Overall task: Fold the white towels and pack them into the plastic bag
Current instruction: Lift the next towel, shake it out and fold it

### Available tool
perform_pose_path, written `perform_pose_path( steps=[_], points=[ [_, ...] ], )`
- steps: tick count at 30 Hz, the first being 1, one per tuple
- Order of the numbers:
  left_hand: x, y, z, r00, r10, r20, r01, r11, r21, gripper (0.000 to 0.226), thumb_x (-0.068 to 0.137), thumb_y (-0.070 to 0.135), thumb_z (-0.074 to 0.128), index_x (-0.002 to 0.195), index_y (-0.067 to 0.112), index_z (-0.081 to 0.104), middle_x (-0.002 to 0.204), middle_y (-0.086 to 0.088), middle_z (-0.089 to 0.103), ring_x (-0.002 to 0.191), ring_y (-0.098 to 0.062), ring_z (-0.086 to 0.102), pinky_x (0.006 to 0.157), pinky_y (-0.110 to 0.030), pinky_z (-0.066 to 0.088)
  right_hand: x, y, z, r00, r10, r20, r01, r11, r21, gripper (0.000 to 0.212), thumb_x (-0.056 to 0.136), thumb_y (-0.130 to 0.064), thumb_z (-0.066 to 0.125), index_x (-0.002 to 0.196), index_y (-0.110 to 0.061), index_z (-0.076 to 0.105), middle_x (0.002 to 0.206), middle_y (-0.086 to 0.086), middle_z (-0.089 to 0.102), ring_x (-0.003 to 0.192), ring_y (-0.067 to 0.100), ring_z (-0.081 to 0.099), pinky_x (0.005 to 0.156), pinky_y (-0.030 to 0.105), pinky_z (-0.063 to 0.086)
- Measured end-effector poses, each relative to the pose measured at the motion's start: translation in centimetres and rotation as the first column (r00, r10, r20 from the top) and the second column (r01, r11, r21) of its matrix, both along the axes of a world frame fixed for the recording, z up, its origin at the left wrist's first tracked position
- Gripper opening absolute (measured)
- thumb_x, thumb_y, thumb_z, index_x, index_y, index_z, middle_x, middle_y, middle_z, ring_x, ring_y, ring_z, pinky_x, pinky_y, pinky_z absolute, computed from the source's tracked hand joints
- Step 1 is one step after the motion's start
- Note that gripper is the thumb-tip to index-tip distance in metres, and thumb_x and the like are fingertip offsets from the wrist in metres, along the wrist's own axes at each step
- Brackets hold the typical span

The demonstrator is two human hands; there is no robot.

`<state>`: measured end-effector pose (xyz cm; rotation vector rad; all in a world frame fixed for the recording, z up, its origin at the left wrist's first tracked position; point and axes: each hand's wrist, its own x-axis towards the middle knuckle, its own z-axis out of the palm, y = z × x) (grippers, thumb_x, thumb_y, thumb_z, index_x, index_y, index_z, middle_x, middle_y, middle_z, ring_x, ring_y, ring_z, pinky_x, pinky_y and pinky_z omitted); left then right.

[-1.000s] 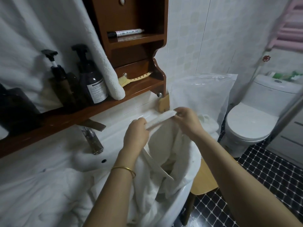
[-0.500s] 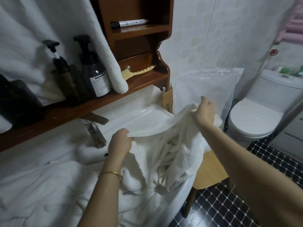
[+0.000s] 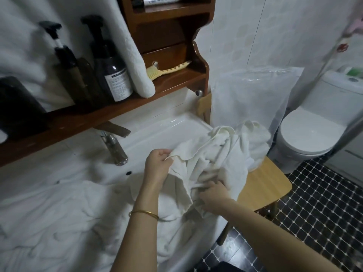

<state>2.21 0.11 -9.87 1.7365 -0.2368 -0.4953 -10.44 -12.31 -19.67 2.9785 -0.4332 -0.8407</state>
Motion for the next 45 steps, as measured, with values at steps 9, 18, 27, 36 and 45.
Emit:
perform_pose_path(
  steps=[9, 18, 27, 36, 45],
  points=[
    [-0.7, 0.7, -0.7, 0.967, 0.015, 0.256, -0.031, 0.998, 0.057, 0.024, 0.089, -0.002, 0.049, 0.095, 0.020, 0.055, 0.094, 0.009, 0.060, 0.092, -0.014, 0.058, 0.079, -0.028, 0.049, 0.3, -0.1, 0.6, 0.988, -0.053, 0.145, 0.042, 0.996, 0.077, 0.029, 0.087, -0.039, 0.048, 0.081, -0.021, 0.069, 0.088, -0.001, 0.066, 0.092, 0.022, 0.055, 0.080, 0.032, 0.031],
    [-1.0, 0.6, 0.9, 0.983, -0.114, 0.146, 0.125, 0.990, -0.065, 0.030, 0.083, -0.003, 0.064, 0.100, 0.020, 0.053, 0.094, 0.006, 0.064, 0.063, -0.005, 0.057, 0.049, -0.015, 0.048, -0.4, -2.3, 10.8, 0.761, -0.594, 0.260, 0.042, 0.446, 0.894, 0.007, 0.068, -0.024, 0.049, 0.066, -0.021, 0.055, 0.063, -0.012, 0.052, 0.062, 0.003, 0.049, 0.057, 0.014, 0.039],
    [-1.4, 0.5, 1.9, 0.987, -0.060, 0.150, 0.077, 0.991, -0.111, 0.029, 0.090, 0.002, 0.057, 0.094, 0.030, 0.054, 0.087, -0.003, 0.071, 0.076, -0.012, 0.065, 0.073, -0.029, 0.055, 0.6, -1.3, 15.6, 0.605, -0.794, 0.068, -0.233, -0.094, 0.968, 0.014, 0.067, -0.014, 0.039, 0.061, -0.017, 0.051, 0.057, -0.004, 0.048, 0.054, 0.008, 0.046, 0.049, 0.020, 0.039],
    [-2.2, 0.2, 3.6, 0.980, -0.189, 0.057, 0.198, 0.919, -0.340, 0.037, 0.086, -0.015, 0.040, 0.085, 0.013, 0.065, 0.079, 0.001, 0.070, 0.076, -0.011, 0.065, 0.072, -0.027, 0.055, 1.7, -1.4, 14.0, 0.477, -0.834, -0.279, -0.185, -0.406, 0.895, 0.019, 0.088, -0.016, 0.033, 0.088, -0.012, 0.051, 0.079, 0.009, 0.061, 0.072, 0.021, 0.061, 0.062, 0.028, 0.050],
    [-2.5, -0.2, 3.7, 0.979, -0.194, 0.068, 0.205, 0.917, -0.342, 0.015, 0.087, 0.003, 0.063, 0.096, 0.015, 0.065, 0.088, 0.005, 0.072, 0.084, -0.007, 0.066, 0.079, -0.028, 0.053, 2.3, -1.0, 14.1, 0.421, -0.866, -0.268, -0.204, -0.379, 0.903, 0.024, 0.088, -0.015, 0.035, 0.085, -0.010, 0.059, 0.077, 0.008, 0.068, 0.074, 0.020, 0.066, 0.064, 0.029, 0.051]
  ],
)
